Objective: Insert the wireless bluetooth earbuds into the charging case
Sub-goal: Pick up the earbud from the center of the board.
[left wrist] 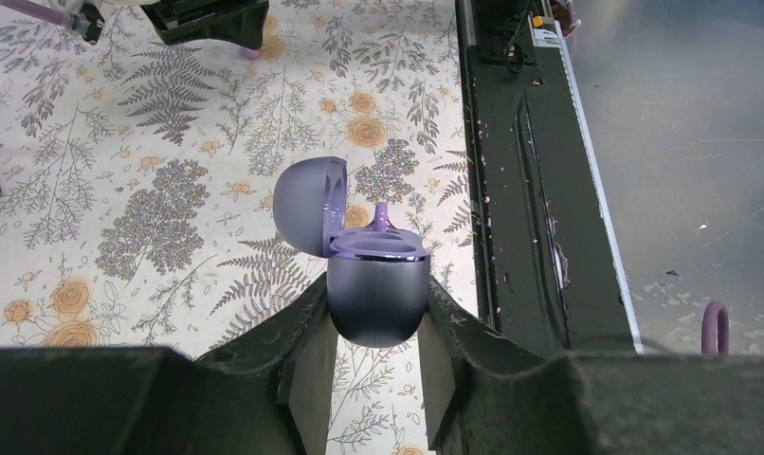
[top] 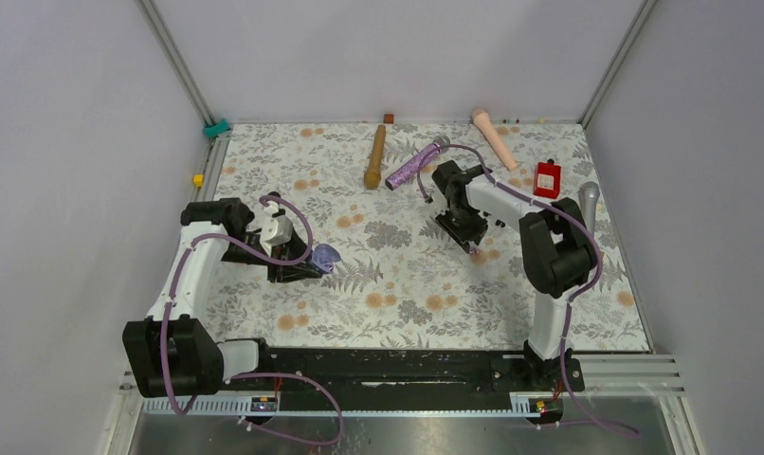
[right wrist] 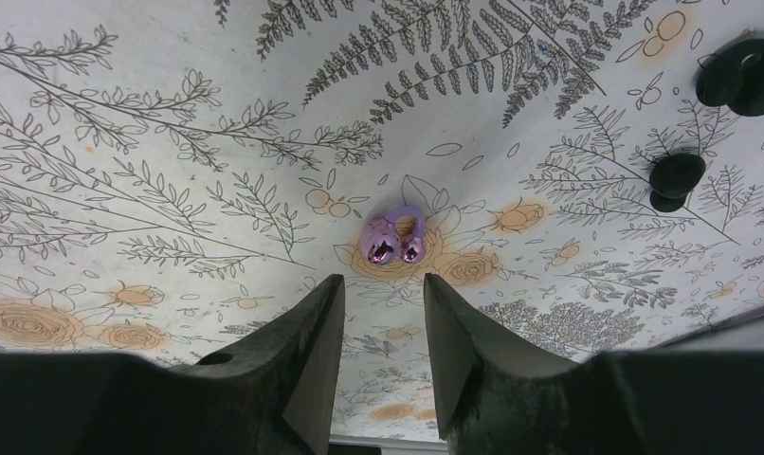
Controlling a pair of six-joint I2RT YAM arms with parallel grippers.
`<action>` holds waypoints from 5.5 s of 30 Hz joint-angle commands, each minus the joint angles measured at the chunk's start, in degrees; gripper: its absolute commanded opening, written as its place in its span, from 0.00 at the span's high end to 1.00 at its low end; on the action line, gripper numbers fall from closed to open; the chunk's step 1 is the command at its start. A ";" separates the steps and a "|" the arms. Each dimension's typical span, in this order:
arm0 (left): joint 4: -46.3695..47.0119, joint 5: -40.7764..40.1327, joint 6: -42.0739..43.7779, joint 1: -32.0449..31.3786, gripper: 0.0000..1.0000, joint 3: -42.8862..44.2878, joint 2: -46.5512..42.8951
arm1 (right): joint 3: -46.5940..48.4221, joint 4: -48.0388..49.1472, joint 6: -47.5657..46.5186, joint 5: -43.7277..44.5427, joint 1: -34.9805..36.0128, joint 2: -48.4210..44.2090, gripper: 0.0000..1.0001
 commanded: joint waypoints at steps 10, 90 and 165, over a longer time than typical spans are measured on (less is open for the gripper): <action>-2.34 2.42 2.09 0.49 1.00 -0.17 -1.31 | -0.62 0.15 1.36 0.27 -0.81 1.78 0.62; -2.27 2.35 2.22 0.93 1.00 -0.30 -1.90 | 1.43 4.17 19.36 -3.59 -1.49 -1.55 0.69; -2.29 1.98 2.50 0.88 1.00 0.10 -0.24 | 10.18 9.75 35.76 -12.36 15.16 6.00 0.61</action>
